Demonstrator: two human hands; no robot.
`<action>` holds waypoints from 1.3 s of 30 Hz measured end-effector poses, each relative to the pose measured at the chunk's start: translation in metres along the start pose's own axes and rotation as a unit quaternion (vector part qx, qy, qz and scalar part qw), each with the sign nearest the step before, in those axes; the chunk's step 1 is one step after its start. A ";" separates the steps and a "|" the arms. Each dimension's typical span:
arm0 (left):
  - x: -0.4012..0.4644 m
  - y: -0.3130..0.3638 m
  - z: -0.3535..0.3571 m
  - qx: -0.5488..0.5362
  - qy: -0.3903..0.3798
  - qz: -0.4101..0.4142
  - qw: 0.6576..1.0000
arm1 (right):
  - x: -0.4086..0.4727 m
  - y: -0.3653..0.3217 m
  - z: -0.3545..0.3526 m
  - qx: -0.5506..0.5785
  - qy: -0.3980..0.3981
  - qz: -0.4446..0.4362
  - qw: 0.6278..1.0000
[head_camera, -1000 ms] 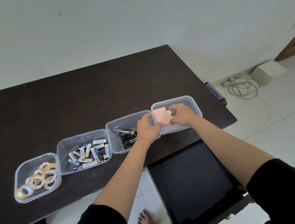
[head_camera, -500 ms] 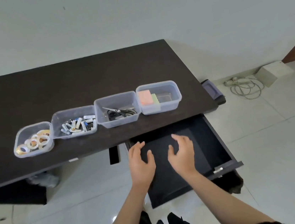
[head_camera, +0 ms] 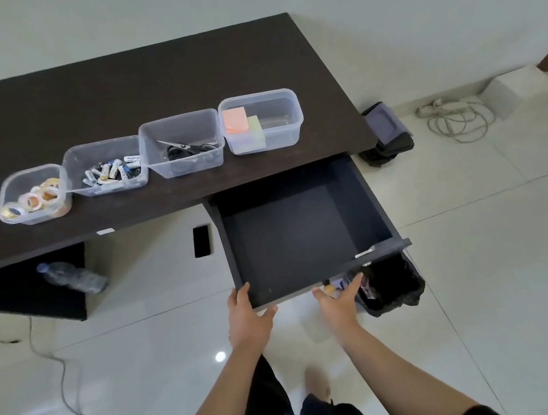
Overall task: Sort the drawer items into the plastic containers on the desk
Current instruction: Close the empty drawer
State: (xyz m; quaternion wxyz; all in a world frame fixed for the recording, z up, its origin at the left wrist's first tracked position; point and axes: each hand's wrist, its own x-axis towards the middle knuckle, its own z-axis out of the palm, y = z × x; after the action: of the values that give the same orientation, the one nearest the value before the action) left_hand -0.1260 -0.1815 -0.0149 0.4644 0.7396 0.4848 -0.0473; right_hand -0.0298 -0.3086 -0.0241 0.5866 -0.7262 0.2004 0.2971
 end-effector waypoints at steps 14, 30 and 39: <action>0.002 0.003 -0.012 -0.031 0.059 0.012 0.998 | -0.001 -0.006 0.003 -0.059 -0.005 -0.045 0.997; 0.101 0.075 -0.045 -0.105 0.115 -0.023 0.988 | 0.075 -0.091 0.073 -0.144 -0.015 -0.082 0.986; 0.146 0.115 -0.049 -0.065 0.168 -0.015 0.984 | 0.122 -0.123 0.107 -0.201 -0.029 -0.094 0.975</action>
State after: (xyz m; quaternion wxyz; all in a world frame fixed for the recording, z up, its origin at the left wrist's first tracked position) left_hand 0.0200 -0.0586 0.0104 0.4229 0.6980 0.5687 0.1023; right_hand 0.1182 -0.1693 -0.0299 0.4593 -0.8361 0.0503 0.2956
